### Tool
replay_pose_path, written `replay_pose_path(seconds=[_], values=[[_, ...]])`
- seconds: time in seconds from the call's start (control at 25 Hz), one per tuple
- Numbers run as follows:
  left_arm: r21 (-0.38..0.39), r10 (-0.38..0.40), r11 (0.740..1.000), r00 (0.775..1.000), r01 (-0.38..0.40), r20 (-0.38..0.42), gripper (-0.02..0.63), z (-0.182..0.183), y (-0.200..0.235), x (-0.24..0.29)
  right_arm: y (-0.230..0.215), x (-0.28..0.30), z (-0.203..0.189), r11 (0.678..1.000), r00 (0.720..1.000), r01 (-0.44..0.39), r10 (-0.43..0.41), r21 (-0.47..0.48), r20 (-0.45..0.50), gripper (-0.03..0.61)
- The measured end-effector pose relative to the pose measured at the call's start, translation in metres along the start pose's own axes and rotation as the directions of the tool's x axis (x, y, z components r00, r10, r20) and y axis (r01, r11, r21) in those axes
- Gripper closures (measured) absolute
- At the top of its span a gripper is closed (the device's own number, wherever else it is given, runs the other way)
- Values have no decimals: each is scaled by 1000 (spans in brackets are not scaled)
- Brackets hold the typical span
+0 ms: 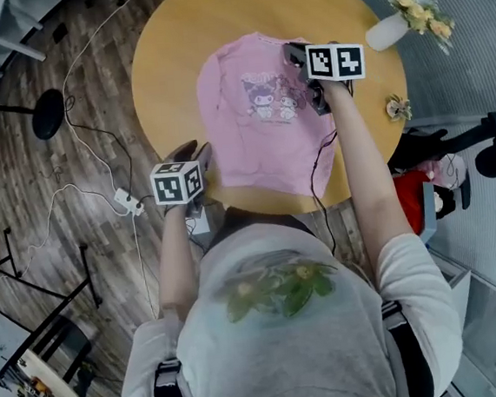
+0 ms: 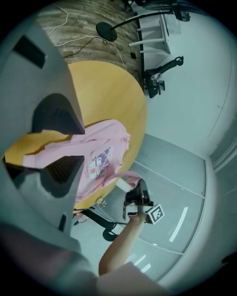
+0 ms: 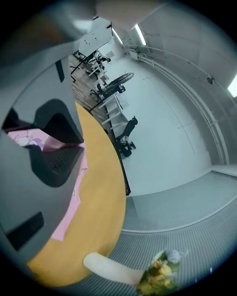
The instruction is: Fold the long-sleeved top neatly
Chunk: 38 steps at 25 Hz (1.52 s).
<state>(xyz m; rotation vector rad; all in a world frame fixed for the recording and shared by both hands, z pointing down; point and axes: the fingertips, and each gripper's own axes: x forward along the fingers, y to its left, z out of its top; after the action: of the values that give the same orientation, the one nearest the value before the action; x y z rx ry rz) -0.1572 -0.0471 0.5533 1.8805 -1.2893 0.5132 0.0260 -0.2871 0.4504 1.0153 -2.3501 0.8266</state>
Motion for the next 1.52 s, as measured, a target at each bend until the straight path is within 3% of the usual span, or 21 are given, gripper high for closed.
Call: replay_pose_path(seconds=[0.32,0.76,0.8,0.84,0.88,0.92,1.12,1.44,1.52], values=[[-23,27,999,1000,-27,-1,488,8,14,7,22,105,-37,996,995,-57,62,64,-78,541],[-47,28,998,999,-30,-34,488,8,22,23,19,154,-75,989,983,-93,109,116,-146,540],[-50,29,998,999,-31,-41,488,7,24,26,20,156,-77,986,981,-106,125,127,-151,534],[-54,30,998,998,-33,-47,488,5,25,28,23,158,-79,983,977,-120,142,140,-159,486],[-58,32,998,998,-35,-52,488,3,26,30,25,159,-82,980,973,-133,158,151,-169,422],[-60,33,998,998,-37,-57,488,2,27,31,26,158,-84,978,969,-142,169,152,-179,402],[-69,26,997,997,-31,-71,488,-3,29,38,26,137,-91,981,974,-148,166,126,-154,402],[-151,-9,988,995,-6,-99,488,-12,36,62,27,72,-126,985,984,-137,147,106,-97,402],[-208,-48,978,995,29,-86,488,-13,39,66,29,55,-138,985,986,-133,142,108,-87,402]])
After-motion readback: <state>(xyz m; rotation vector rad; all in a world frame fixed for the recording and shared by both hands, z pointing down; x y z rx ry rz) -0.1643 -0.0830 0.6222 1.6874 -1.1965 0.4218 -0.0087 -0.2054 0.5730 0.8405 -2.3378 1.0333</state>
